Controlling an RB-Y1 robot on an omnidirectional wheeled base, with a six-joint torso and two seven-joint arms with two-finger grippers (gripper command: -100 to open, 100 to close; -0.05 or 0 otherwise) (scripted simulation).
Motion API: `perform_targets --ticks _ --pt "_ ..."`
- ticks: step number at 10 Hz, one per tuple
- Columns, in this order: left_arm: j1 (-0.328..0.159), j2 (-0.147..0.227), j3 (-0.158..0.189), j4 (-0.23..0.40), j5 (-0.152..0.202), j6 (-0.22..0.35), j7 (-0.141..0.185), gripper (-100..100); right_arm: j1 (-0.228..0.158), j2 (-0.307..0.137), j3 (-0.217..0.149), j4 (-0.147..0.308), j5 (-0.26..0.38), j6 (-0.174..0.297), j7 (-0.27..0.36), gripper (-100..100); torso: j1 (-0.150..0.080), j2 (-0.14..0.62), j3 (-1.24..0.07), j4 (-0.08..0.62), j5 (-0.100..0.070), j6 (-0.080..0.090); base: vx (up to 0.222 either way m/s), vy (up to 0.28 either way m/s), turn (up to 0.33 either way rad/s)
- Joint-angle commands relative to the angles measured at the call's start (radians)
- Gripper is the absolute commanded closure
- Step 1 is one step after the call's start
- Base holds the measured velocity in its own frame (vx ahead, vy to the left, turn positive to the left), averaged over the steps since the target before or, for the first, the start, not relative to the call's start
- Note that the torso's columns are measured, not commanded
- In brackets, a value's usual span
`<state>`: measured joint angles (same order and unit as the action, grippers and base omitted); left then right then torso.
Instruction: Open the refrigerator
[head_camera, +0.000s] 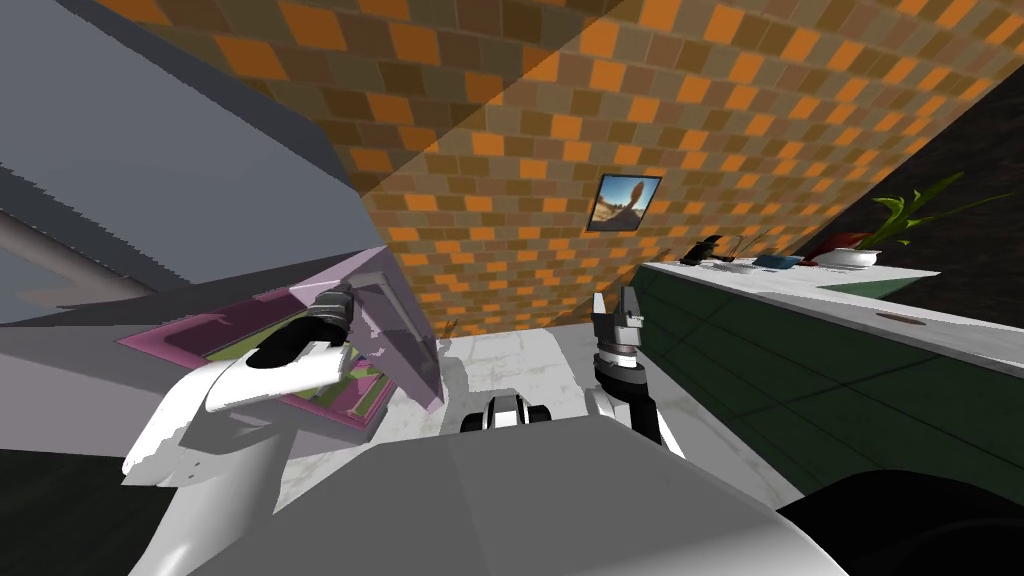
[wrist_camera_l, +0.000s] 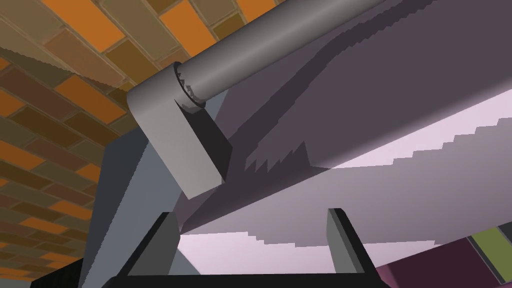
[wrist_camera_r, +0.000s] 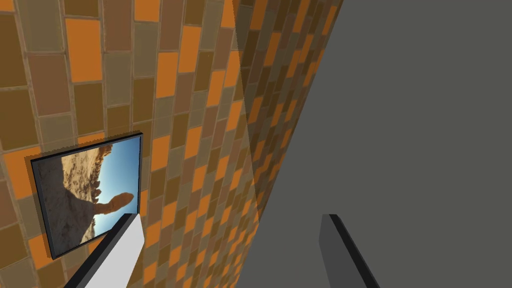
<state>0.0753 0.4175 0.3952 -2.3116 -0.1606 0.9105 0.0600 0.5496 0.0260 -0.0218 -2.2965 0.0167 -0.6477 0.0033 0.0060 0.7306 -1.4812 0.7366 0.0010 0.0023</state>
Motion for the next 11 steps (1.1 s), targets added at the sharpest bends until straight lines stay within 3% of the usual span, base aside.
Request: perform_targets --ticks 1,3,9,10,11 --pt "0.001 -0.006 0.022 -0.002 -0.026 0.017 0.006 100 0.000 0.000 0.000 0.000 0.000 0.000 0.000 0 -0.008 -0.006 -0.003 -0.002 0.000 -0.001 0.196 -0.232 0.093" --pt "0.001 -0.012 0.043 -0.004 -0.052 0.033 0.011 100 0.000 0.000 0.000 0.000 0.000 0.000 0.000 0 -0.007 -0.006 -0.005 -0.001 -0.004 0.005 0.180 -0.219 0.028" --pt "0.003 -0.030 0.108 -0.011 -0.129 0.083 0.028 100 0.000 0.000 0.000 0.000 0.000 0.000 0.000 0 -0.001 0.000 -0.002 0.002 -0.004 0.000 0.223 -0.253 0.041" --pt "0.014 -0.030 0.104 -0.008 -0.112 0.077 0.027 100 0.001 0.000 0.000 0.000 0.000 0.000 0.000 0 -0.002 0.002 0.000 0.002 -0.003 0.000 0.107 -0.114 0.020" --pt "0.014 -0.035 0.115 -0.025 -0.133 0.077 0.032 -100 0.000 0.000 0.000 0.000 0.000 0.000 0.000 0 0.004 0.009 0.005 0.003 -0.001 -0.001 0.095 -0.070 -0.019"
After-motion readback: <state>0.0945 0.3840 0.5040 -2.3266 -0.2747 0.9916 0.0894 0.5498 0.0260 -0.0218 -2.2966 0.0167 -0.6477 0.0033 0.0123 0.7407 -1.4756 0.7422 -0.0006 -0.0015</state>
